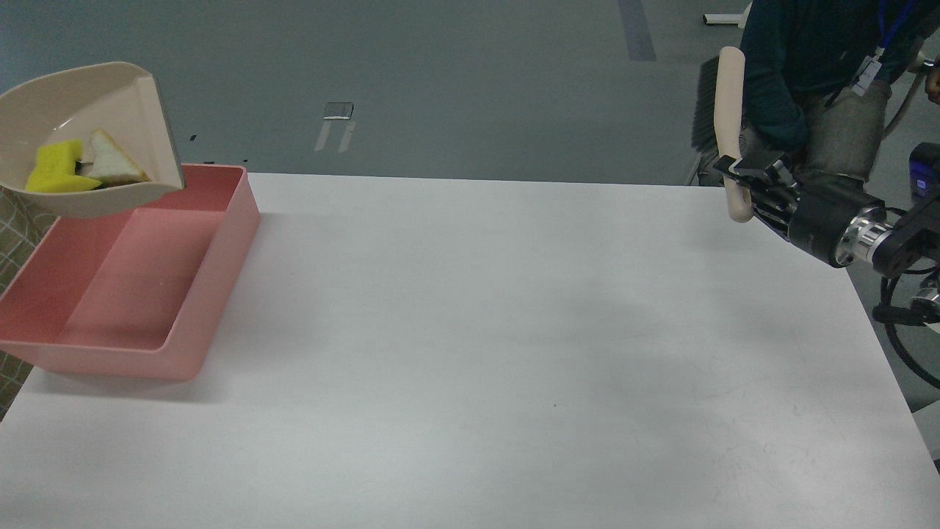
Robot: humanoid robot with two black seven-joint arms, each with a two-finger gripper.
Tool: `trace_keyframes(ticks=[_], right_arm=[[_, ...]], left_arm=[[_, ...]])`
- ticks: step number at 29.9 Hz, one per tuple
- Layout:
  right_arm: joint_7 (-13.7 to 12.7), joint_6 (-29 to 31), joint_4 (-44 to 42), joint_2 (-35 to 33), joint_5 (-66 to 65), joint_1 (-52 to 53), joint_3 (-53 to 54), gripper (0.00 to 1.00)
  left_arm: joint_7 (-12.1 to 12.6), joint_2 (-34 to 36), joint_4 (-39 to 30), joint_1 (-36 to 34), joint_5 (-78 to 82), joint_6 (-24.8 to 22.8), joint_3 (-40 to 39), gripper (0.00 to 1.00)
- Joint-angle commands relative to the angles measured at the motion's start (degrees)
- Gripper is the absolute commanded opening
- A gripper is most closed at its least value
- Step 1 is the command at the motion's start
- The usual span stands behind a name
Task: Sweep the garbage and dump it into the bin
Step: 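Tilt the dustpan with the left gripper to dump contents into the bin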
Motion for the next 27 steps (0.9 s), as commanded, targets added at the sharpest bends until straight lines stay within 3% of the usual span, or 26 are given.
trace_keyframes(ticks=[1,27], right_arm=[[0.1,-0.1,0.0,0.0,0.0,-0.1,0.0,0.0],[0.3,-0.4,-0.4,0.3,0.0,0.4,0.1,0.0]], left_arm=[[0.0,-0.1,0.0,0.1,0.0,0.1,0.1,0.0],[0.0,0.6,0.5,0.3,5.9,0.8,0.0,0.0]])
